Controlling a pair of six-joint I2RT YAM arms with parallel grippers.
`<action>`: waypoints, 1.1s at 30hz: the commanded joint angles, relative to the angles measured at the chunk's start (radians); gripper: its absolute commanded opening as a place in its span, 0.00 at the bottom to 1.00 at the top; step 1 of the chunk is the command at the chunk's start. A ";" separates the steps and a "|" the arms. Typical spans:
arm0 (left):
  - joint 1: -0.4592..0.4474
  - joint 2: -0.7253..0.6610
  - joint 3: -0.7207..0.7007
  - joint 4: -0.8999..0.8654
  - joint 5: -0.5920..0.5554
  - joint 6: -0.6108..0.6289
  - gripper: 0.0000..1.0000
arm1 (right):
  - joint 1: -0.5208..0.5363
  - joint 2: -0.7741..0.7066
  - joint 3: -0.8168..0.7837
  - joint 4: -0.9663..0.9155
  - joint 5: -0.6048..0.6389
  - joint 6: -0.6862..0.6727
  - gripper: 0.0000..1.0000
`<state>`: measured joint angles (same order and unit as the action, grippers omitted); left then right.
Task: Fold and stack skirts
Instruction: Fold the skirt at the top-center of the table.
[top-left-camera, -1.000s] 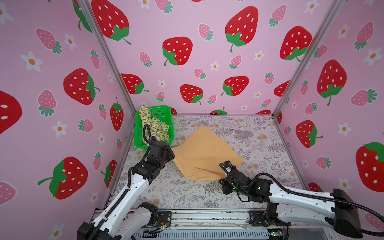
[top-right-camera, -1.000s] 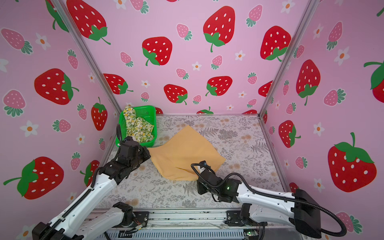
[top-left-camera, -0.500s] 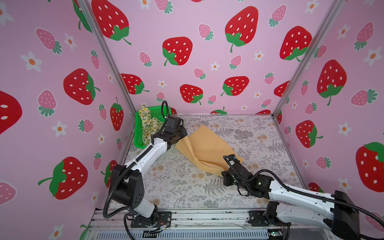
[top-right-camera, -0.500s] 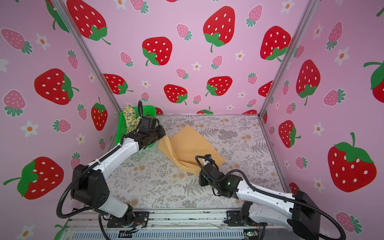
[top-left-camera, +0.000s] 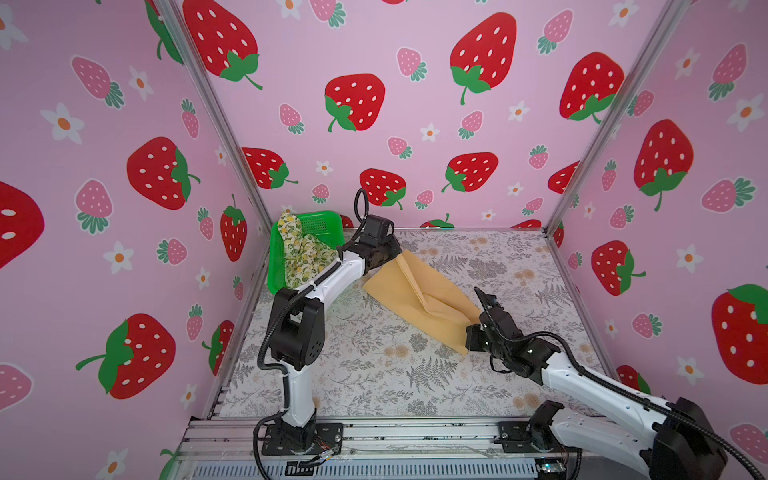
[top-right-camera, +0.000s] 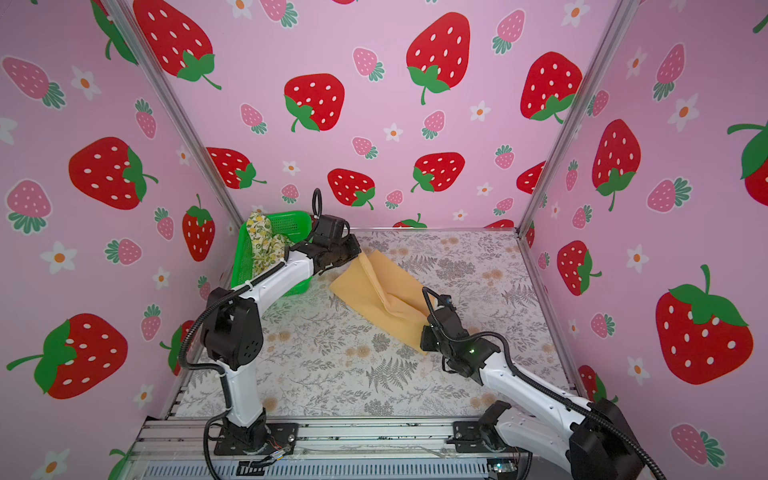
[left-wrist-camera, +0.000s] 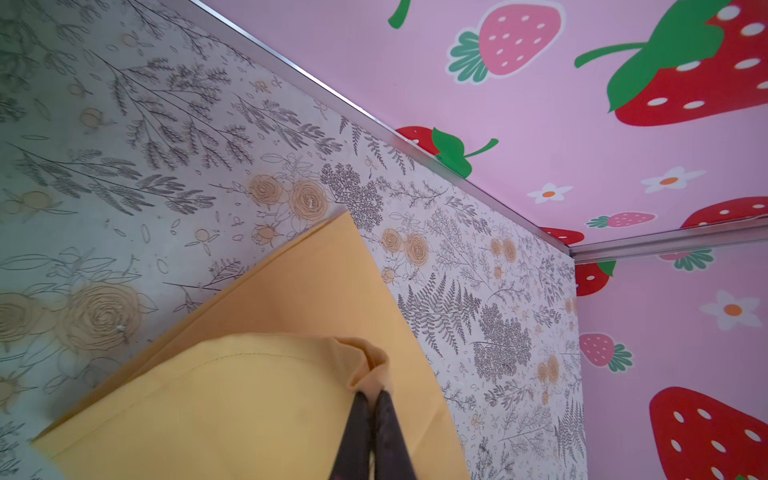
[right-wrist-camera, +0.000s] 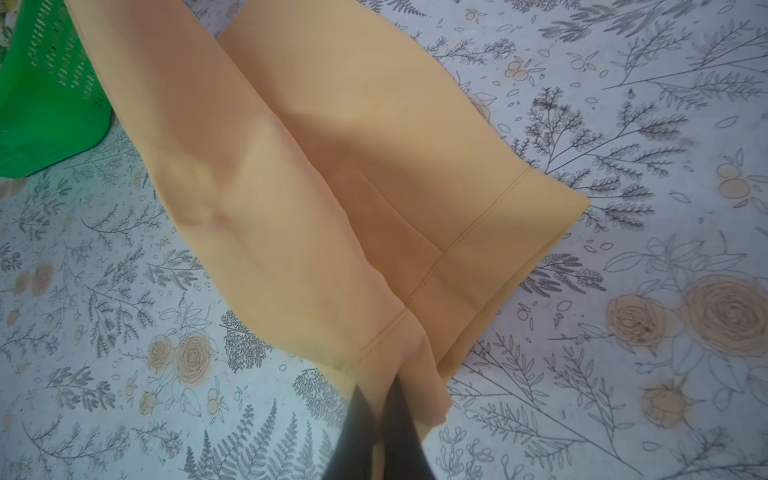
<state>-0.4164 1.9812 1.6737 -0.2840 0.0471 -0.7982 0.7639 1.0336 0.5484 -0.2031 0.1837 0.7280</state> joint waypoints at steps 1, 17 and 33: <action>-0.008 0.056 0.086 0.015 0.013 -0.038 0.00 | -0.044 0.023 -0.011 0.039 -0.040 -0.035 0.05; -0.009 0.307 0.339 -0.036 0.011 -0.074 0.00 | -0.255 0.176 0.007 0.151 -0.195 -0.101 0.07; 0.010 0.404 0.400 -0.073 -0.059 -0.129 0.00 | -0.361 0.286 0.053 0.209 -0.283 -0.114 0.07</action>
<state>-0.4156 2.3779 2.0323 -0.3359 0.0265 -0.8963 0.4202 1.3121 0.5701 -0.0143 -0.0814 0.6258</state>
